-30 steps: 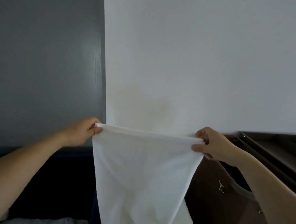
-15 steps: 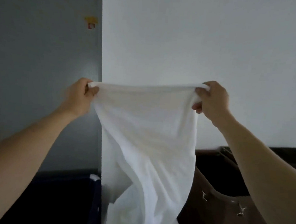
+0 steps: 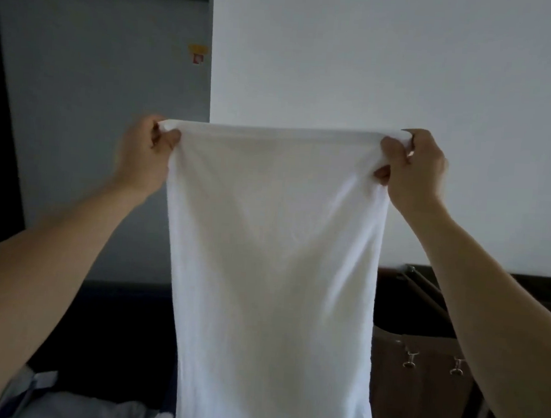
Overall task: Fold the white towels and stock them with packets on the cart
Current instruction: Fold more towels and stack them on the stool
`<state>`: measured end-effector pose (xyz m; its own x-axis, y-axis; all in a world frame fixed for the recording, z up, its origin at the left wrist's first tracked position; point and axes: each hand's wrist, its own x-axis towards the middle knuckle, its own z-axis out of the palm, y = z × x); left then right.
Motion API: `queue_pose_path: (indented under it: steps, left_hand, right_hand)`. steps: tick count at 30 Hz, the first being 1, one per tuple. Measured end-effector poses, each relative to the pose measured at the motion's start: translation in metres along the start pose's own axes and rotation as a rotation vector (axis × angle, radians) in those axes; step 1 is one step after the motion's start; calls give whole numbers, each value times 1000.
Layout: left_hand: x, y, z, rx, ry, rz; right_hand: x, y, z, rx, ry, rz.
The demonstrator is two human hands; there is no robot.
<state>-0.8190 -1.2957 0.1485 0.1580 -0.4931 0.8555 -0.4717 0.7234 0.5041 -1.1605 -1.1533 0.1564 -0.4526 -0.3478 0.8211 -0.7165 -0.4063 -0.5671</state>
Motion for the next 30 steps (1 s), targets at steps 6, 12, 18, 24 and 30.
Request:
queue_pose_path:
  steps: [6,12,18,24,30]
  left_hand:
    - [-20,-9,-4,-90,-179,-248]
    - [-23,-11,-37,-418,-440,-441]
    - [-24,-39,-23,-469,-581,-648]
    - [41,-56,60,-411,-239,-531]
    - [123,-9,65,-516,-44,-275]
  right_hand:
    - [-12,-1,3,-94,-182,209]
    - [-26,-10,-28,-139,-277,233]
    - [-18,8,-5,61,-463,494]
    - [48,24,83,207,-197,427]
    - [110,-18,101,268,60,160]
